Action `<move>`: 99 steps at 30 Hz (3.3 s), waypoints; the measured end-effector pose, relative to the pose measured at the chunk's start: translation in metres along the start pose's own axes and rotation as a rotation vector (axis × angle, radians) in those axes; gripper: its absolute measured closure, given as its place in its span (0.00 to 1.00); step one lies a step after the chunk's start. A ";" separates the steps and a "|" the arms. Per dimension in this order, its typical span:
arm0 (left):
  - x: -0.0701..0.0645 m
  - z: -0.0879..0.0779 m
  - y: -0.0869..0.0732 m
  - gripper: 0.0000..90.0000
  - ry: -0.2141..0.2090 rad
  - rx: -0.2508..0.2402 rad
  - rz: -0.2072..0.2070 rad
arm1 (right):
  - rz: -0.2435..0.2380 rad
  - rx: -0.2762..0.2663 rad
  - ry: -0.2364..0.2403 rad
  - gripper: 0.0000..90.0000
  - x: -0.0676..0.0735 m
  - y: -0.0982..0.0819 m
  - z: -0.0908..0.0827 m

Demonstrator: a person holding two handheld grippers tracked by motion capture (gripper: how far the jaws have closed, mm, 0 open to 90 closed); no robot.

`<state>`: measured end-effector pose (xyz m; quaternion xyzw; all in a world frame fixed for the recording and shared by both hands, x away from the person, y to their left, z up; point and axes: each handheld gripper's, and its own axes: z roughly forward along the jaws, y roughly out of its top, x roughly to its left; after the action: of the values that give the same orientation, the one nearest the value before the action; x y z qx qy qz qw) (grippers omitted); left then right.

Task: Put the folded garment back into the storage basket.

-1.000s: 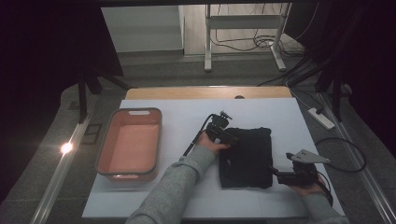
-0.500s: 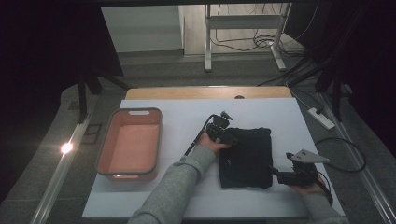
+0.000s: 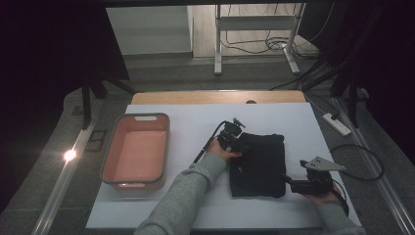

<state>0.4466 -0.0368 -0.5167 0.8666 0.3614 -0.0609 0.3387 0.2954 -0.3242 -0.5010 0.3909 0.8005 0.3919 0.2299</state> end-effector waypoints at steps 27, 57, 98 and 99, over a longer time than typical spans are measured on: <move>-0.011 -0.019 -0.005 0.77 -0.011 -0.085 0.082 | 0.000 -0.001 -0.007 0.16 0.000 0.000 -0.002; -0.016 -0.069 -0.015 0.79 -0.100 -0.230 0.057 | 0.022 -0.030 -0.052 0.16 -0.005 -0.001 -0.007; -0.033 -0.133 -0.019 0.80 -0.179 -0.402 0.075 | 0.037 -0.040 -0.081 0.16 -0.008 -0.001 -0.008; -0.032 -0.134 -0.019 0.80 -0.176 -0.403 0.078 | 0.036 -0.041 -0.081 0.16 -0.007 -0.001 -0.008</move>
<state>0.3912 0.0388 -0.4135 0.7860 0.3016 -0.0496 0.5374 0.2940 -0.3342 -0.4972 0.4160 0.7752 0.3961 0.2630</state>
